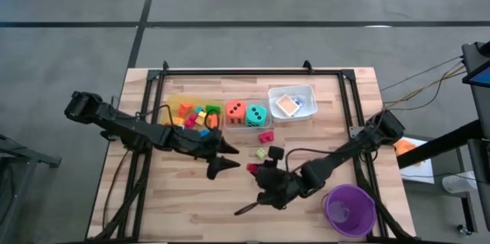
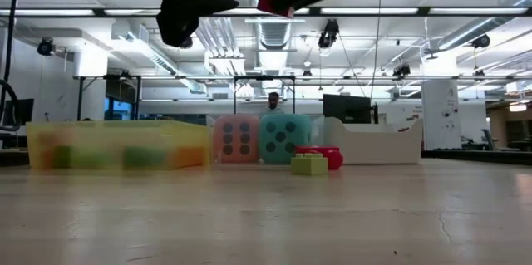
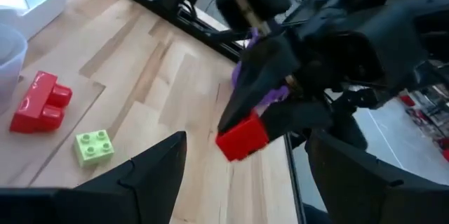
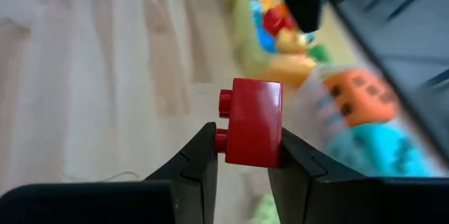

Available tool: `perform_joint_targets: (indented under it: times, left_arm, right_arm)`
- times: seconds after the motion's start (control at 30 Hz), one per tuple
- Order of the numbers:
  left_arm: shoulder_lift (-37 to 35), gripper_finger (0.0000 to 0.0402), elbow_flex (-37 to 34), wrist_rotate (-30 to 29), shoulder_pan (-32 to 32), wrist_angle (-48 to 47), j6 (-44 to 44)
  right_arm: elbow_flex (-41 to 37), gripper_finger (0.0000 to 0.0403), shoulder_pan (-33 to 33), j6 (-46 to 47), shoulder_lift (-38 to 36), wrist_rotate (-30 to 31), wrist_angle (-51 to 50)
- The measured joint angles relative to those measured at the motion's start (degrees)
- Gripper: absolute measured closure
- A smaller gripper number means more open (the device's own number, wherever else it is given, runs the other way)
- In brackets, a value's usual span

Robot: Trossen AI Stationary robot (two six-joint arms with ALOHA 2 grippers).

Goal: Pick & Place Toys
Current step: Put the red game piece into the yellow bin

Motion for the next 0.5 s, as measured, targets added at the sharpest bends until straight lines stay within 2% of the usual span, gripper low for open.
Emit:
perform_joint_targets:
  times: [0.17, 0.3, 0.5]
  left_arm:
    - [0.2, 0.0114, -0.3, -3.2, 0.0, 0.2, -1.8]
    - [1.8, 0.0114, -0.3, -7.4, 0.0, 0.2, -5.6]
    - [6.3, 0.0114, -0.4, -7.6, 0.0, 6.1, -8.0]
  right_arm:
    - [-0.1, 0.0316, 0.4, -6.7, 0.0, 6.3, 0.0]
    - [-0.2, 0.0316, 0.3, -12.2, 0.0, 7.0, 2.7]
    - [-0.2, 0.0316, 0.3, -17.5, 0.0, 10.0, 4.8]
